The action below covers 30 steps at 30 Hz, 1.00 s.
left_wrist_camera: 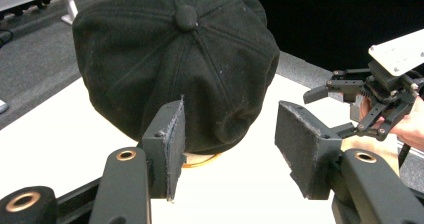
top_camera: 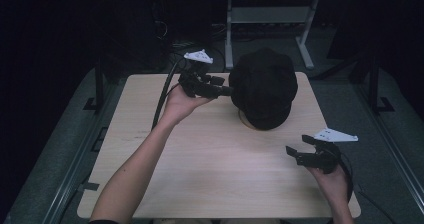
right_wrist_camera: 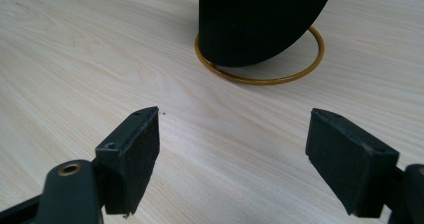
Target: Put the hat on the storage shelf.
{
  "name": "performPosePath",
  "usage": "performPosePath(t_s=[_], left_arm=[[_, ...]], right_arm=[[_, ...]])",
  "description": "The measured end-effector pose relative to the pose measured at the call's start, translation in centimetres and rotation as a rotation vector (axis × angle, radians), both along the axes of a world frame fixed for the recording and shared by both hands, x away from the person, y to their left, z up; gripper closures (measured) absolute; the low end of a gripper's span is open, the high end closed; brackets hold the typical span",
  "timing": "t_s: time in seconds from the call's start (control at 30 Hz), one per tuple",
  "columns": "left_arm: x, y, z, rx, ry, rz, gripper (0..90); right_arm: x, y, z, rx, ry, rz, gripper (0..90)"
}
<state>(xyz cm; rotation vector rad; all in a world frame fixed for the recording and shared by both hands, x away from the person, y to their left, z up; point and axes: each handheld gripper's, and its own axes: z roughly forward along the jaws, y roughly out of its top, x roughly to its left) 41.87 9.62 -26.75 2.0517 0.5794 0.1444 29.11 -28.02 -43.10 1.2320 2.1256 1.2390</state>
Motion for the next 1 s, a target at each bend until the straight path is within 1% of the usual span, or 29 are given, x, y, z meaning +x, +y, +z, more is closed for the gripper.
performPosePath(t_s=[0.27, 0.4, 0.53, 0.67, 0.87, 1.0], left_arm=[[-0.8, 0.9, -1.1, -0.017, 0.008, 0.018, 43.0], [-1.4, 1.3, -1.5, -0.017, 0.011, 0.022, 41.8], [-2.0, 1.9, -1.8, -0.012, 0.007, 0.025, 40.3], [-2.4, 2.5, -2.1, -0.015, 0.002, 0.034, 39.6], [-2.9, 3.2, -2.8, -0.034, 0.012, 0.042, 37.9], [-3.2, 3.6, -3.3, -0.034, 0.024, 0.044, 36.6]], right_arm=[[0.0, 0.2, 0.0, -0.006, 0.003, 0.002, 21.2], [-0.1, 0.3, 0.0, -0.009, 0.002, 0.003, 21.2], [-0.2, 0.3, 0.0, -0.007, 0.002, 0.001, 21.1], [-0.2, 0.4, 0.0, -0.012, 0.004, 0.005, 21.1], [-0.2, 0.6, -0.1, -0.017, 0.010, 0.010, 21.1], [-0.2, 0.7, -0.2, -0.025, 0.015, 0.018, 20.9]])
